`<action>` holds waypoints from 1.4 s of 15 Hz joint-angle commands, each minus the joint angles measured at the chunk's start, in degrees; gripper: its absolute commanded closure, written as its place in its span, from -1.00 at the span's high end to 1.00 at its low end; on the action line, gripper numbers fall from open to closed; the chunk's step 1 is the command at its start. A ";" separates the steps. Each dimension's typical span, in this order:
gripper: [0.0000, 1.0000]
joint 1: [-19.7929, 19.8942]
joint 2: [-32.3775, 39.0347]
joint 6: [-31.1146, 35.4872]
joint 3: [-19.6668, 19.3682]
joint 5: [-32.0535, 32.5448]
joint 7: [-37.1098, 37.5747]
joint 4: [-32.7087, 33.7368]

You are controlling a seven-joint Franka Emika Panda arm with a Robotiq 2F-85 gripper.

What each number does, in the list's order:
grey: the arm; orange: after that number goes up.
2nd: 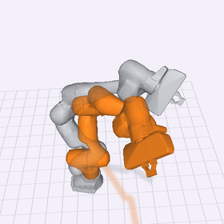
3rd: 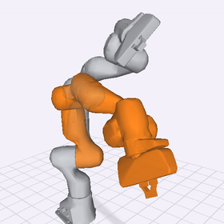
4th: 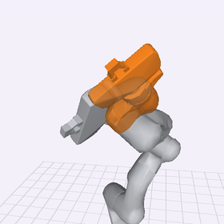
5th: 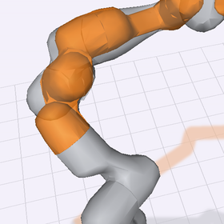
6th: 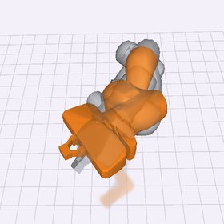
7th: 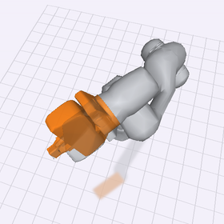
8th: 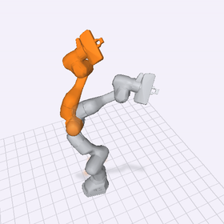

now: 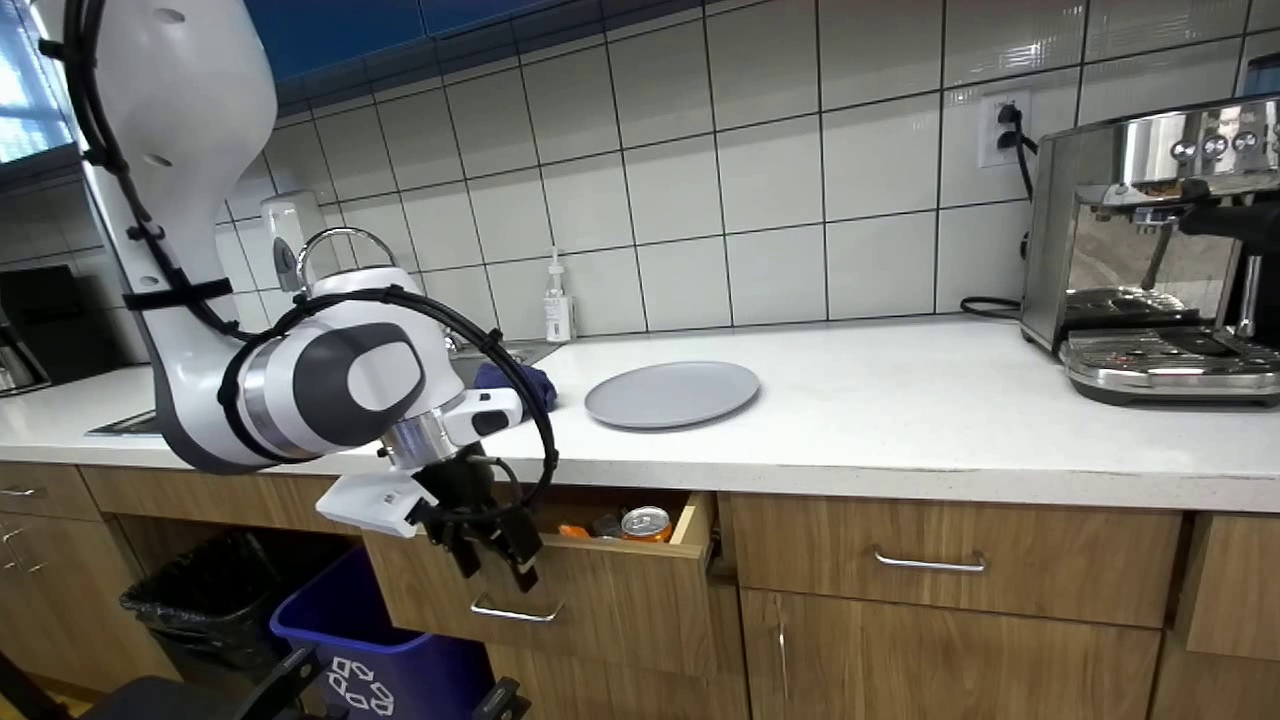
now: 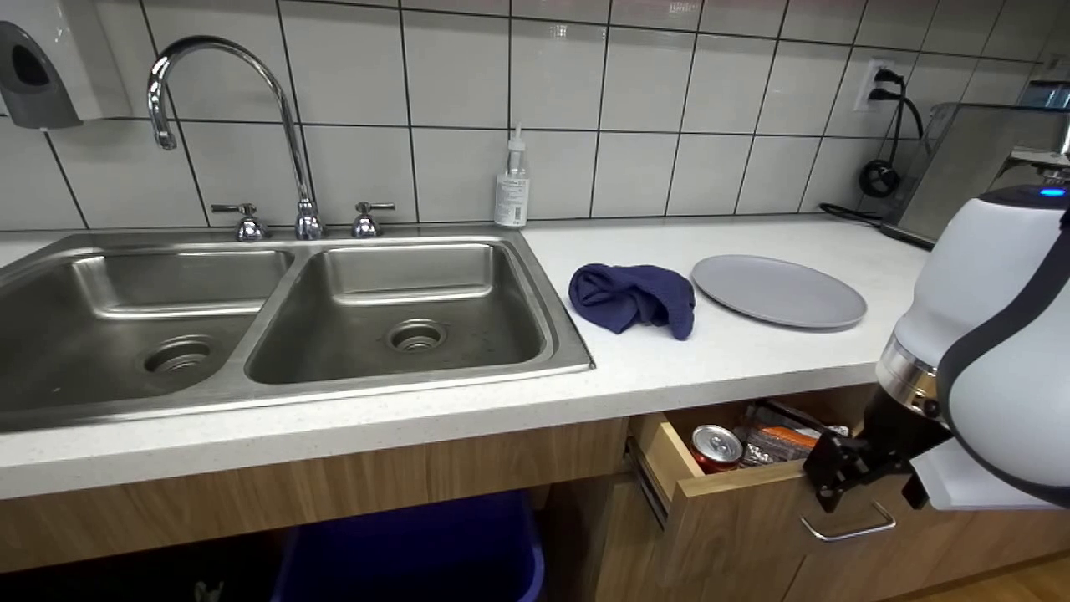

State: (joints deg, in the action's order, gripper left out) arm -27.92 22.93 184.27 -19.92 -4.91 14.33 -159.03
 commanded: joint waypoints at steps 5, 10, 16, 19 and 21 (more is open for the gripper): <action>1.00 1.05 0.13 0.20 -0.91 -1.32 -2.43 3.49; 1.00 0.98 0.53 -0.36 -1.12 -1.20 -2.44 5.12; 1.00 0.69 1.99 -1.22 -1.29 -1.09 -2.17 7.89; 1.00 0.59 2.75 -1.70 -1.43 -0.99 -1.92 9.41; 1.00 0.64 3.19 -2.04 -1.44 -0.90 -1.75 10.43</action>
State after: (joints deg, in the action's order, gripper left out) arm -27.77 25.45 183.29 -20.83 -4.91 13.81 -152.73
